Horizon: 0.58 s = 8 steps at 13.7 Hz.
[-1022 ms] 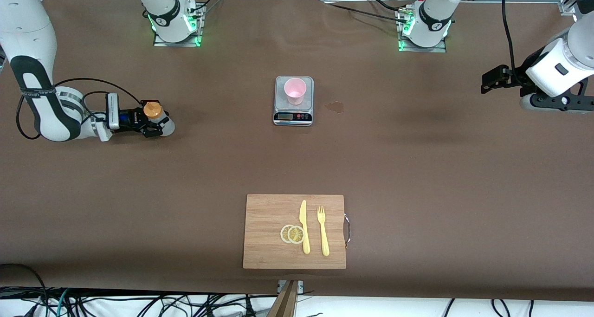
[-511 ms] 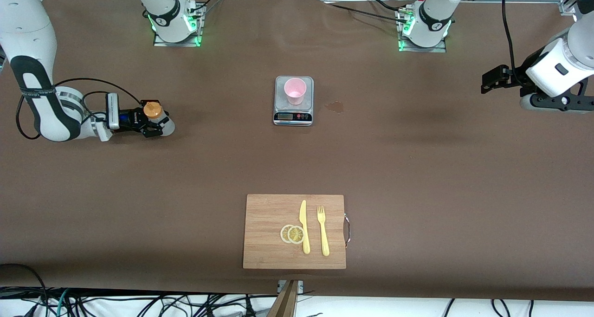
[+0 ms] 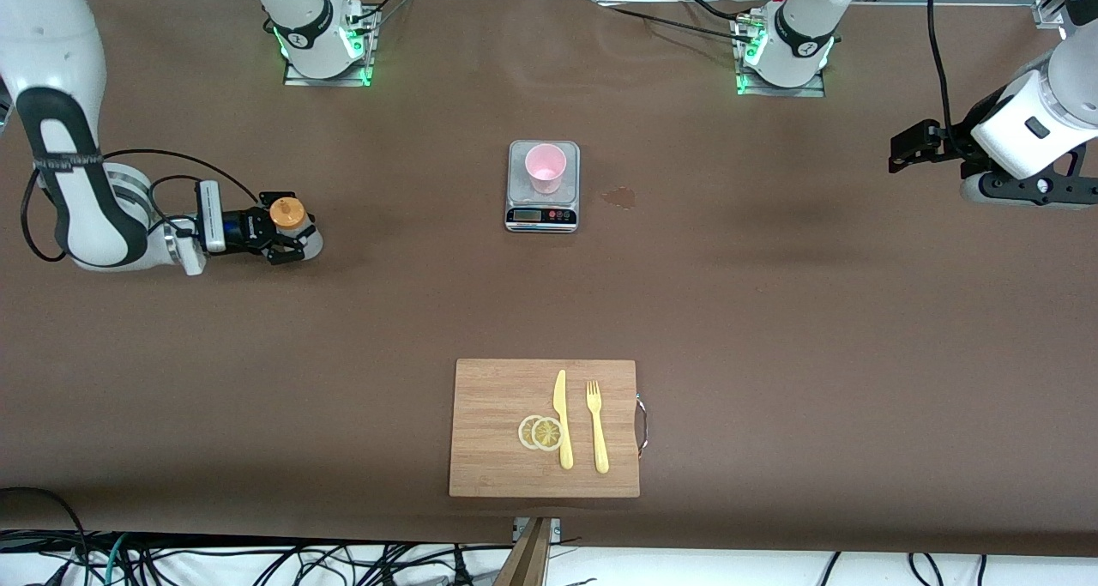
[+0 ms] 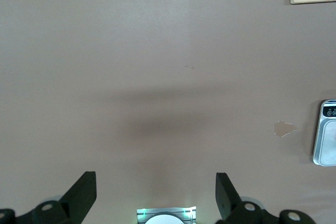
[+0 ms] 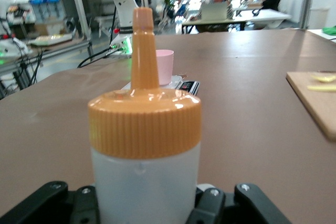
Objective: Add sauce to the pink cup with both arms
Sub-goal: 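Lift the squeeze bottle upright with the right gripper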
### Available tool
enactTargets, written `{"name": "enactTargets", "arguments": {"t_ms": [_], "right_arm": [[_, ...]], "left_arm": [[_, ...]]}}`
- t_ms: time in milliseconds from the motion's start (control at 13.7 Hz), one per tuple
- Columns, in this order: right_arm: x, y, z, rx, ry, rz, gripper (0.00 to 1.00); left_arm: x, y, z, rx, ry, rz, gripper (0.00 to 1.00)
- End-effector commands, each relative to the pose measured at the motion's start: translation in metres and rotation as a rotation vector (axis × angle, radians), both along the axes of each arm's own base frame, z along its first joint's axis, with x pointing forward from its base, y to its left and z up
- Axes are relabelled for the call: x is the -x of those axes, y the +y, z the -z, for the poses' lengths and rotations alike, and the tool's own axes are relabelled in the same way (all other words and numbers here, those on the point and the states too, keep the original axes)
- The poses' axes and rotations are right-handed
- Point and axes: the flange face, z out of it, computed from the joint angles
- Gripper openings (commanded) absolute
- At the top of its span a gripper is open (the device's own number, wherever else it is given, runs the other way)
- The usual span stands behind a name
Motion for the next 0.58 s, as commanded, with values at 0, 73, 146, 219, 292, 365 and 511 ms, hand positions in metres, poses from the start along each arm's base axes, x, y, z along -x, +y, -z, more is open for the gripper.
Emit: {"name": "enactTargets", "arguments": {"t_ms": [0, 73, 146, 219, 292, 365, 511], "right_arm": [[0.004, 0.014, -0.041, 0.057, -0.028, -0.022, 0.13], [0.004, 0.014, -0.043, 0.053, -0.027, -0.025, 0.13], [0.003, 0.015, -0.047, 0.057, -0.017, -0.021, 0.13], [-0.002, 0.018, -0.058, 0.068, -0.016, -0.017, 0.13], [-0.006, 0.023, -0.068, 0.089, 0.000, -0.004, 0.13], [-0.008, 0.031, -0.077, 0.115, 0.015, 0.000, 0.13], [-0.013, 0.044, -0.097, 0.181, 0.031, 0.015, 0.13]], "left_arm": [[0.000, 0.000, -0.005, 0.029, 0.003, 0.014, 1.00], [0.000, 0.000, -0.006, 0.029, 0.001, 0.014, 1.00], [0.000, -0.001, -0.005, 0.029, 0.003, 0.015, 1.00], [0.000, -0.001, -0.005, 0.029, 0.003, 0.015, 1.00], [0.000, -0.001, -0.005, 0.029, 0.003, 0.015, 1.00], [0.000, -0.001, -0.006, 0.029, 0.001, 0.015, 1.00], [0.000, 0.000, -0.007, 0.029, 0.000, 0.014, 1.00]]}}
